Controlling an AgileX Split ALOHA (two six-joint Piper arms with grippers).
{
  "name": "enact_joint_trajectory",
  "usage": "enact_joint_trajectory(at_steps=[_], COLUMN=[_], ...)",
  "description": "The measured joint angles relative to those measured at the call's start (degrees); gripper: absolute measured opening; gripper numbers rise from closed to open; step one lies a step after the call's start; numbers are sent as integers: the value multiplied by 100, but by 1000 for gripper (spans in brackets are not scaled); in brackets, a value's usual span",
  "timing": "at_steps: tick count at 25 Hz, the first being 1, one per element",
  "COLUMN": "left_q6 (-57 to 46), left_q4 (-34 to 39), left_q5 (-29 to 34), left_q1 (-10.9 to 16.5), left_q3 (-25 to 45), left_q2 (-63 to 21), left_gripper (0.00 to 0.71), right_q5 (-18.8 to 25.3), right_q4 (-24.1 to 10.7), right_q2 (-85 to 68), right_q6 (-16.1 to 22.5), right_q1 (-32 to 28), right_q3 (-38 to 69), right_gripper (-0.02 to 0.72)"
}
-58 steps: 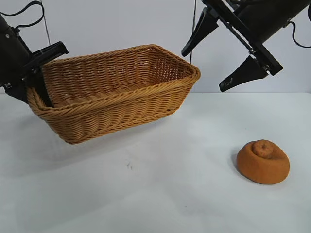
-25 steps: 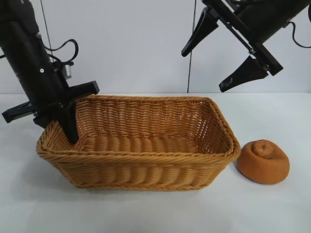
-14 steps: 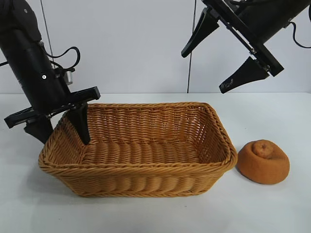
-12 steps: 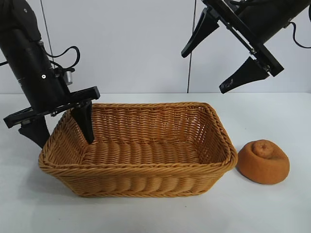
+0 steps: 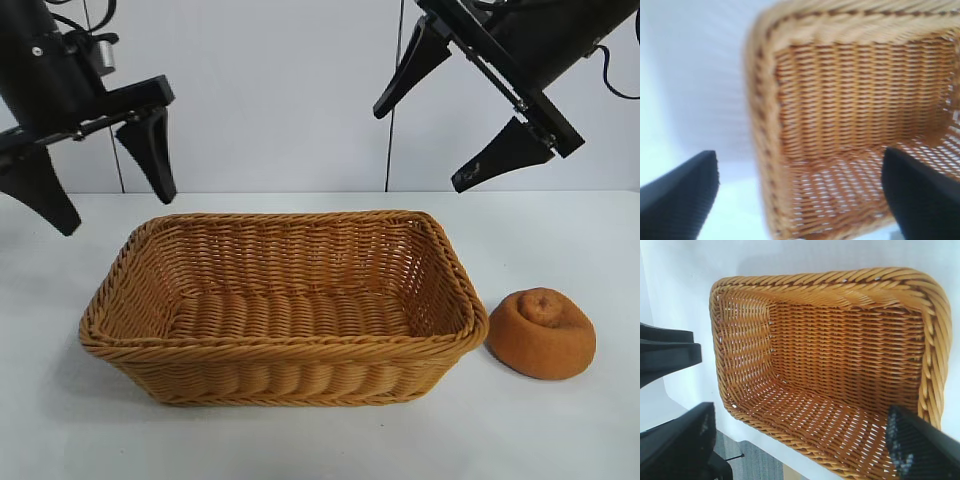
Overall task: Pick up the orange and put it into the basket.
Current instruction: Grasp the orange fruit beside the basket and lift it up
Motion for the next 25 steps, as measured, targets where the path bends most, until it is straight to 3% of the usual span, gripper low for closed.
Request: enact_joint_trajectory(at_steps=[12, 25], left_q6=[133, 156], left_q4=[450, 567], left_q5=[381, 393], left_q1=[47, 47], left_q3=[217, 2660], left_q2=[-452, -3392], left_gripper=[630, 630], right_q5=[6, 6], right_q4=[-164, -191], right_q2=[0, 0], right_q6=[0, 0], right_q1=[0, 0], right_q3=[0, 0], right_gripper=[631, 631])
